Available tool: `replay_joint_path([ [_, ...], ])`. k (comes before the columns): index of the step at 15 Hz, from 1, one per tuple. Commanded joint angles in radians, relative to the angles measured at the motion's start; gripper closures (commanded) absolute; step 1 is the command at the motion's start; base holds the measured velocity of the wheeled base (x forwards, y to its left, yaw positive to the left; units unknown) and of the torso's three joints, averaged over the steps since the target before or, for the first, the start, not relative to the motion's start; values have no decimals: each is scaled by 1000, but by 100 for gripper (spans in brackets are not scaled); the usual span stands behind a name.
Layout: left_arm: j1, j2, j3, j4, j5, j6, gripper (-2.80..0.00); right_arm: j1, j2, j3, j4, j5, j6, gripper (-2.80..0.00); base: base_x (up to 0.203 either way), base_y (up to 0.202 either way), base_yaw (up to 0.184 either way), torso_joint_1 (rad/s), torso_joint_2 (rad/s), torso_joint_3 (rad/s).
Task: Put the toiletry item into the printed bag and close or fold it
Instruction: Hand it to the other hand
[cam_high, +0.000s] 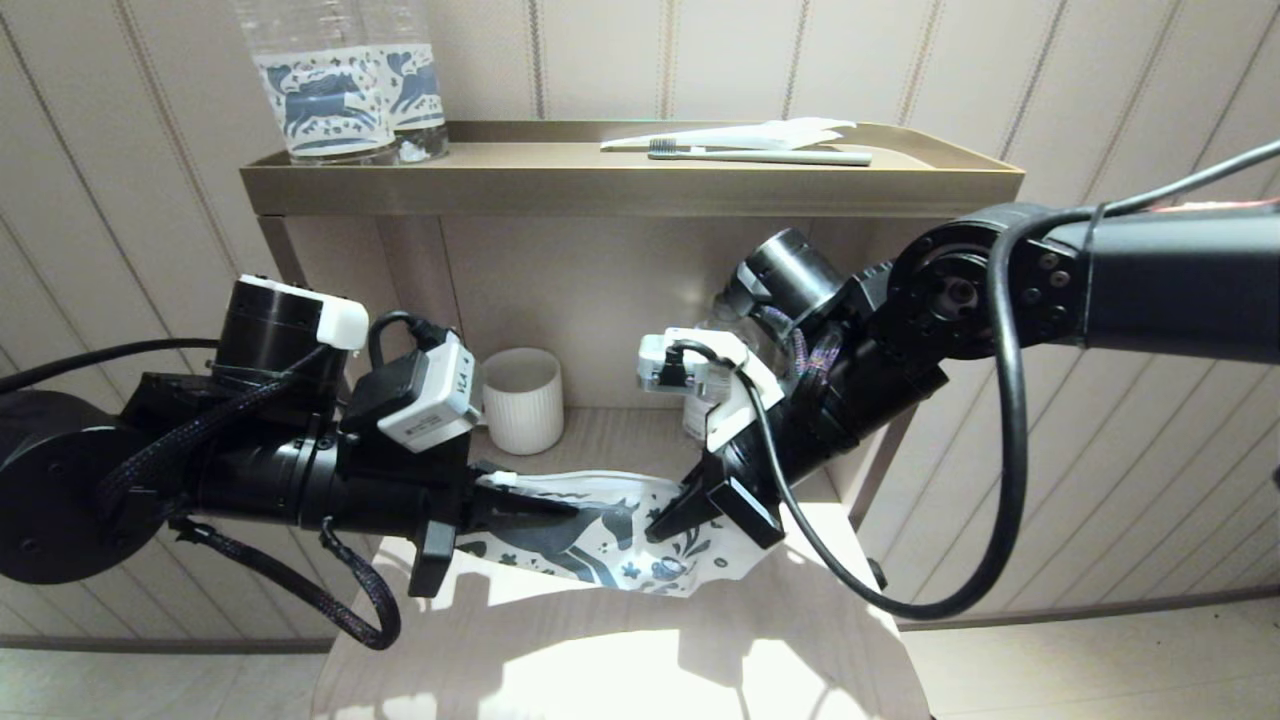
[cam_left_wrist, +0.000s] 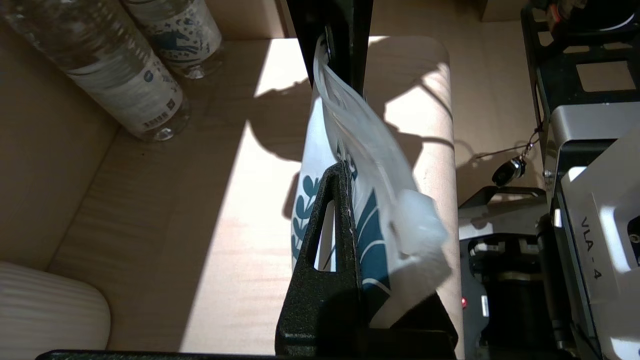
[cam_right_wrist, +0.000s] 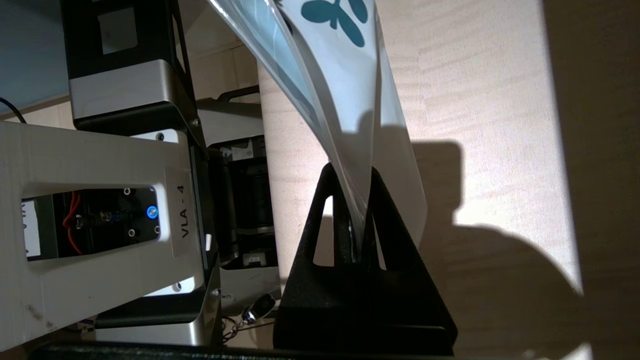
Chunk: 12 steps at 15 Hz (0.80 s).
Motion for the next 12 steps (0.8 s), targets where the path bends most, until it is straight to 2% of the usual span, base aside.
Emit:
replay_joint_path([
  [1,-3,23,-2,-3,-4,7,0,1,-3,7,-1,3,-3,0,0,0,0,0,0,0],
  [2,-3,22,-3,-3,-4,6,0,1,-3,9,-5,3,-3,-280,0,0,0,0,0,0],
  [8,-1,34,-26,1,-4,-19,0,-16,-14,3,-8,12,3,-280,0,0,0,0,0,0],
  [9,-1,40,-36,5,-4,-40,0,-16,-29,2,-9,13,4,-280,0,0,0,0,0,0],
  [12,-1,64,-79,-2,-5,-158,0,-24,-69,9,-30,24,27,-280,0,0,0,0,0,0],
])
